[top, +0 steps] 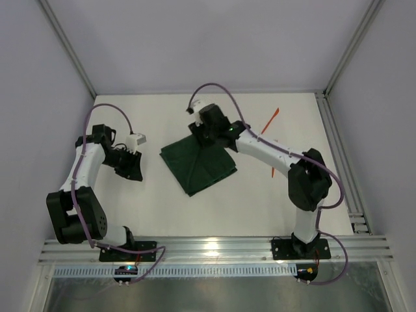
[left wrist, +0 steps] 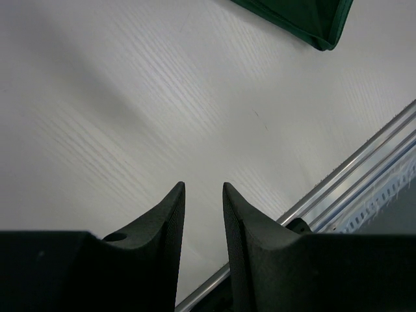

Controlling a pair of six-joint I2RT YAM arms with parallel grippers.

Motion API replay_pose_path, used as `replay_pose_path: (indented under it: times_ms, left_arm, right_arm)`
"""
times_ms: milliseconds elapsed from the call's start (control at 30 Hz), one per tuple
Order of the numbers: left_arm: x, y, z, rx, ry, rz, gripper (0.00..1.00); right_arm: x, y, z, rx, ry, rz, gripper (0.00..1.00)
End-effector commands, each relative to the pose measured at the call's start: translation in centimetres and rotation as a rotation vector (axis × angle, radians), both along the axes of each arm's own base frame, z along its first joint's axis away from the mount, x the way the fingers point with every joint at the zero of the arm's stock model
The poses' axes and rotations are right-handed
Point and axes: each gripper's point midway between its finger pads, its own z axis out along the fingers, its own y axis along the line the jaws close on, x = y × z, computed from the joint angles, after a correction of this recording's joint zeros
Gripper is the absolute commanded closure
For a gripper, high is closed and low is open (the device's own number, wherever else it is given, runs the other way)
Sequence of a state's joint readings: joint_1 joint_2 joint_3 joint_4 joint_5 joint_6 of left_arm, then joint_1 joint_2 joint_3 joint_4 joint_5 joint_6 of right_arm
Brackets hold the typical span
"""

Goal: Fold the napkin into a case and place the utensils inside
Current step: Move the upper triangle-folded napkin to the center of the board.

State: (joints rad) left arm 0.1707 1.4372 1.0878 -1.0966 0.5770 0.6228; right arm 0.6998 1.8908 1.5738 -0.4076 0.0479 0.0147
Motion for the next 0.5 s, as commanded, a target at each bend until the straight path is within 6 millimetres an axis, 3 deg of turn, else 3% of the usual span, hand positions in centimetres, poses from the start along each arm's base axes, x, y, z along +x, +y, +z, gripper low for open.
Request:
replay_pose_path:
  times_ms: [0, 33, 167, 333, 467]
  left_arm:
    - [1.7, 0.0, 1.1, -0.014, -0.063, 0.051, 0.68]
    - [1.7, 0.1, 1.1, -0.013, -0.061, 0.053, 0.68]
    - [1.3, 0.2, 1.0, 0.0, -0.058, 0.05, 0.68]
    - [1.1, 0.1, 0.7, 0.001, -0.064, 0.046, 0.68]
    - [1.2, 0.1, 0.5, -0.006, -0.056, 0.047, 0.68]
  right_arm:
    - [-5.7, 5.9, -1.5, -0.107, -0.085, 0.185, 0.5]
    - [-6.9, 6.9, -3.1, -0.121, -0.044, 0.203, 0.5]
    - [-10.3, 10.0, -5.2, -0.171, 0.001, 0.248, 0.5]
    - [-12.2, 9.9, -8.0, -0.247, 0.034, 0.22, 0.5]
    - [-13.0, 8.4, -10.1, -0.291, 0.068, 0.197, 0.55]
